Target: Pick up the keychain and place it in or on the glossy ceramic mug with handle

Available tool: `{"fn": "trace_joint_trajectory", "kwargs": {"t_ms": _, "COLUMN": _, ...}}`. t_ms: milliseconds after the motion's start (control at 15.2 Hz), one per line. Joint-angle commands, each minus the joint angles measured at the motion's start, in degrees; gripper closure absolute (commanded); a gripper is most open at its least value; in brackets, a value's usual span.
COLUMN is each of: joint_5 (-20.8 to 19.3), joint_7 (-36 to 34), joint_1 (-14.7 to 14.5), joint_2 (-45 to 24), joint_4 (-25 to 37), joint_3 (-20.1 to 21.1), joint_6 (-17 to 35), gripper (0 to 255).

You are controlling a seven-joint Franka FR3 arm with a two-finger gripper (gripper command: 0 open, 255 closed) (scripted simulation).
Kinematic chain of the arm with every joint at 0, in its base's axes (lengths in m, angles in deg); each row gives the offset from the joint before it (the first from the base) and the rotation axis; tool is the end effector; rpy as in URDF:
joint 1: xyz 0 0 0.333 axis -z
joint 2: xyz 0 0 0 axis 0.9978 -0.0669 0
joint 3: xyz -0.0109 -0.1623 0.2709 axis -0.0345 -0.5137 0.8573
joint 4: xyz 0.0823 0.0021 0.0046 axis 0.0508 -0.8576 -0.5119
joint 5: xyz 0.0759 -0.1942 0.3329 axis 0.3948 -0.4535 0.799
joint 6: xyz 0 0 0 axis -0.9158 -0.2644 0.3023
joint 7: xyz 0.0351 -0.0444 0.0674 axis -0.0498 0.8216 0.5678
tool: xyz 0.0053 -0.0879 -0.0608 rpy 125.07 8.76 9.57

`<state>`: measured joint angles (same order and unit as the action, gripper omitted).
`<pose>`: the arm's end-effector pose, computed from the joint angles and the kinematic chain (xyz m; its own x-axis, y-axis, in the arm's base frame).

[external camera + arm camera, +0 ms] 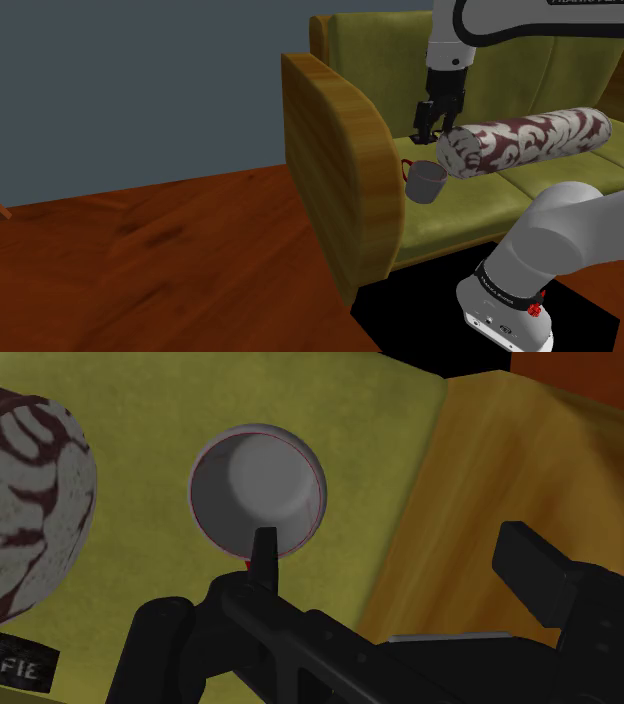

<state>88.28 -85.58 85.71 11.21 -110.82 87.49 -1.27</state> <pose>0.3077 0.0265 0.5593 0.9873 -0.0646 -0.1454 -0.0557 -0.9964 0.0645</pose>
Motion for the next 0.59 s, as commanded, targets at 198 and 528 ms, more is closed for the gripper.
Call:
{"fn": "trace_joint_trajectory", "kwargs": {"t_ms": 198, "joint_5": -3.6, "joint_7": 7.6, "joint_1": 0.1, "joint_2": 3.8, "joint_4": -4.6, "joint_3": -4.2, "joint_6": 2.8, "gripper": 0}}
{"fn": "trace_joint_trajectory", "kwargs": {"t_ms": 528, "joint_5": -10.4, "joint_7": 20.2, "joint_1": 0.8, "joint_2": 7.7, "joint_4": -10.5, "joint_3": -12.2, "joint_6": 8.5, "gripper": 0}}
